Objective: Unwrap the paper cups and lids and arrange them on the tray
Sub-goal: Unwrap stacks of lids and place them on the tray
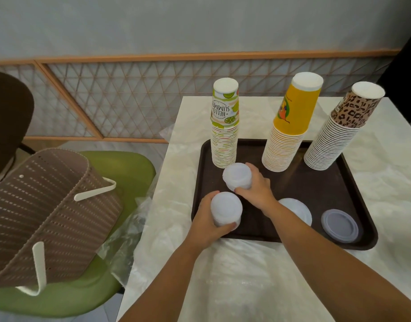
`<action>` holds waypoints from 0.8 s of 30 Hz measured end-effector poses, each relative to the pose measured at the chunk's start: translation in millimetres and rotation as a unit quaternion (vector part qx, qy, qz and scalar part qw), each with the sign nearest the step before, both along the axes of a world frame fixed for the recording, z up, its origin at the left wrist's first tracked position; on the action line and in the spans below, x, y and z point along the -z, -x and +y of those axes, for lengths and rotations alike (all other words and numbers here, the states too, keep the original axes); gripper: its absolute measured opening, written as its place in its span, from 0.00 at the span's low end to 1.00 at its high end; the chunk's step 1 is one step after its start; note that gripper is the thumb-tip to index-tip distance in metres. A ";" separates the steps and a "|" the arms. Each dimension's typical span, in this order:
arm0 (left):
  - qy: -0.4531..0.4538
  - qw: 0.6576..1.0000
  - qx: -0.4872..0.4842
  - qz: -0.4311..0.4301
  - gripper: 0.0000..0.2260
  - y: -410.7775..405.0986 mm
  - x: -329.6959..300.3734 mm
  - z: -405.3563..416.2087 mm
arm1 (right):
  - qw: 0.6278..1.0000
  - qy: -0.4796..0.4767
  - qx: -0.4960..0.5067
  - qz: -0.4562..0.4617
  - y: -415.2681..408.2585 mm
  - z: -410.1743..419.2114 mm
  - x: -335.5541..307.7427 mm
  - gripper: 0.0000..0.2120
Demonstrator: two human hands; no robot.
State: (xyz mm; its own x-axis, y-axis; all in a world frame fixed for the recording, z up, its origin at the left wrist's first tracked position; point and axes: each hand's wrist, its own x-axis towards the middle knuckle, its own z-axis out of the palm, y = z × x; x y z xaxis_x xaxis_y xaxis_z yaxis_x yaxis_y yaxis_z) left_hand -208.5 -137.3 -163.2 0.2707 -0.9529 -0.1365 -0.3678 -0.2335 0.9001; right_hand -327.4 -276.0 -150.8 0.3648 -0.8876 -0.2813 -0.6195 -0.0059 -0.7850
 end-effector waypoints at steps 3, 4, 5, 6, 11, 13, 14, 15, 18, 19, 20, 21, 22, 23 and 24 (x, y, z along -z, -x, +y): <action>-0.011 1.000 -0.003 -0.009 0.38 1.5 -6.7 0.7 | 0.999 -0.043 -0.028 0.016 -2.1 -1.4 0.5 0.38; -0.011 1.000 -0.005 -0.012 0.39 1.7 -10.6 1.6 | 0.998 -0.051 -0.030 0.014 -1.8 -0.4 -0.4 0.37; -0.010 1.000 -0.008 -0.017 0.41 1.7 -15.1 2.8 | 0.998 -0.051 -0.021 0.009 -1.6 1.0 -1.1 0.35; -0.007 1.000 -0.014 -0.022 0.41 0.7 -19.4 4.5 | 0.999 -0.035 -0.003 0.004 -0.9 3.5 -2.5 0.34; 0.060 0.990 -0.106 -0.064 0.29 -13.0 -42.2 32.8 | 0.971 0.219 -0.006 -0.100 4.8 52.8 -23.9 0.21; 0.067 0.986 -0.114 -0.104 0.21 -21.3 -45.1 50.9 | 0.954 0.246 -0.072 -0.157 4.8 82.5 -32.3 0.16; 0.053 0.985 -0.105 -0.123 0.20 -24.8 -45.5 60.2 | 0.951 0.240 -0.104 -0.167 4.3 96.9 -33.3 0.14; 0.024 0.986 -0.084 -0.145 0.21 -26.3 -45.6 68.8 | 0.949 0.234 -0.128 -0.169 3.5 109.6 -32.1 0.12; -0.107 0.954 0.044 -0.278 0.34 -21.8 -41.1 88.5 | 0.949 0.213 -0.163 -0.164 1.8 136.3 -17.7 0.10; -0.136 0.938 0.074 -0.311 0.34 -19.7 -37.9 94.0 | 0.953 0.200 -0.164 -0.159 1.0 143.0 -14.0 0.10; -0.144 0.934 0.085 -0.315 0.32 -17.9 -33.8 98.2 | 0.957 0.189 -0.161 -0.152 0.4 148.1 -11.5 0.11; -0.141 0.939 0.082 -0.302 0.28 -17.4 -30.7 100.1 | 0.960 0.179 -0.158 -0.144 0.0 151.7 -10.1 0.11; -0.127 0.947 0.072 -0.286 0.24 -19.4 -29.1 101.7 | 0.963 0.173 -0.155 -0.138 -0.9 155.6 -9.5 0.11; -0.112 0.952 0.062 -0.278 0.18 -22.8 -29.0 102.6 | 0.964 0.169 -0.155 -0.136 -1.9 159.2 -9.3 0.11; -0.098 0.956 0.051 -0.274 0.12 -27.5 -30.4 102.8 | 0.964 0.166 -0.156 -0.136 -2.6 162.7 -9.4 0.11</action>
State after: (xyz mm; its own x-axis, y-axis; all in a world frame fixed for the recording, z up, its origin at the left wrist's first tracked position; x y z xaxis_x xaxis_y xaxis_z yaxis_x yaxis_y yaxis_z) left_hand -181.0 -34.5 -132.8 0.2596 -0.9490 -0.1792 -0.8007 -0.3152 0.5094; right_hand -324.7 -113.2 -141.4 0.6482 -0.7480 0.1427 -0.3186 -0.4365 -0.8414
